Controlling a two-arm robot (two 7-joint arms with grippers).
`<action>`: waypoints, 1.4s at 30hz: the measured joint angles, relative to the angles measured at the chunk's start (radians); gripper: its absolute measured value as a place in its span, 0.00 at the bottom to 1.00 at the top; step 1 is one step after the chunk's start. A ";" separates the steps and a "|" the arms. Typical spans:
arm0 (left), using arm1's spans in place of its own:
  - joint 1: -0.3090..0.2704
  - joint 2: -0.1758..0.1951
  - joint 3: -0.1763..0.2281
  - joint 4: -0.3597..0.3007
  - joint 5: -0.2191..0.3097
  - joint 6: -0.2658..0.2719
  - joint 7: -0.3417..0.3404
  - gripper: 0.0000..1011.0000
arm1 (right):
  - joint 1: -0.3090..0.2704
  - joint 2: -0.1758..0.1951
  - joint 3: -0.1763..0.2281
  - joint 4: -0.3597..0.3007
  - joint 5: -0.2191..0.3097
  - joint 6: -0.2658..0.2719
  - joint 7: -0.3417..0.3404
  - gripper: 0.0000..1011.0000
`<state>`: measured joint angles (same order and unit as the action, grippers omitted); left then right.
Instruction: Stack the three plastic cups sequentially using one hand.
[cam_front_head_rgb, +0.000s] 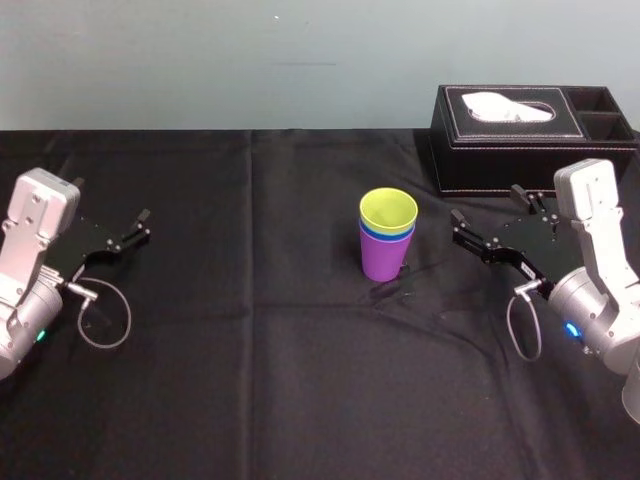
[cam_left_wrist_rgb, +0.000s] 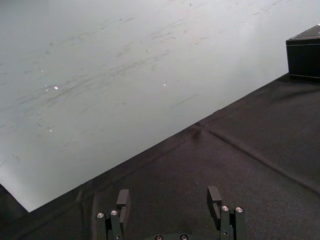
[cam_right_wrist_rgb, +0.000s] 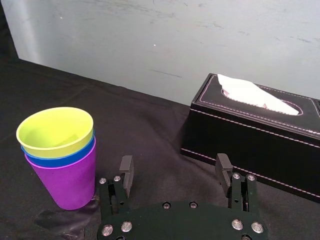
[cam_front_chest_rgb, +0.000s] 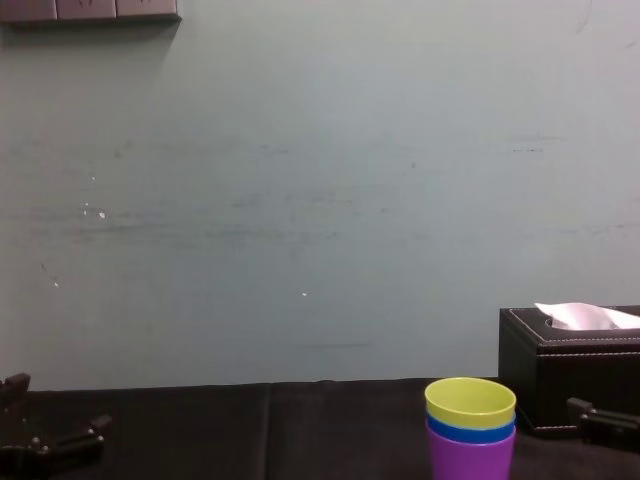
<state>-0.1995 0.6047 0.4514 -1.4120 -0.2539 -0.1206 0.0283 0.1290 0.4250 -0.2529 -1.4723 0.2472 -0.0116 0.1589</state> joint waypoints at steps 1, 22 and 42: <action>0.000 0.000 0.000 0.000 0.000 0.000 0.000 1.00 | 0.000 0.000 0.000 0.000 0.000 0.000 0.000 0.99; 0.000 0.000 0.000 0.000 0.000 0.000 0.000 1.00 | 0.000 0.001 -0.001 -0.002 0.001 0.000 -0.005 0.99; 0.000 0.000 0.000 0.000 0.000 0.000 0.000 1.00 | 0.000 0.001 -0.001 -0.002 0.001 0.000 -0.006 0.99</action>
<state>-0.1995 0.6047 0.4514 -1.4120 -0.2539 -0.1205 0.0283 0.1293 0.4264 -0.2534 -1.4747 0.2483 -0.0112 0.1528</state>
